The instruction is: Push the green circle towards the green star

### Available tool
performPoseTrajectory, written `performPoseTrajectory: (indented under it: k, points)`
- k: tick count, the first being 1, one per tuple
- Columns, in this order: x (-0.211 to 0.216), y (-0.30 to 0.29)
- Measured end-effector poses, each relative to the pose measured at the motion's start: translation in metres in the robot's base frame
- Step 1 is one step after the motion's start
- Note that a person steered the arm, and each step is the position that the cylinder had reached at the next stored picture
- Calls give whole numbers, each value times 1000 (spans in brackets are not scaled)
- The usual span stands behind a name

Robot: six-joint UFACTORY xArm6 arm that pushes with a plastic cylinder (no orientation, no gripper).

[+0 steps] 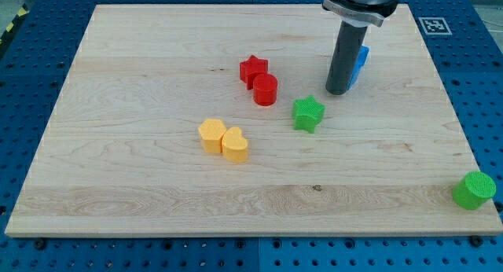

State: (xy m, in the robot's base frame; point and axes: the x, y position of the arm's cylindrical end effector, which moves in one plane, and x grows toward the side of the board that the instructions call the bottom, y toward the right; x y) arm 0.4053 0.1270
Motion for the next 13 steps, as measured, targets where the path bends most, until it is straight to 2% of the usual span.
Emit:
performPoseTrajectory:
  k: [2,5,9,13]
  points:
    - [15,4]
    - [23,41]
    - [33,135]
    - [33,181]
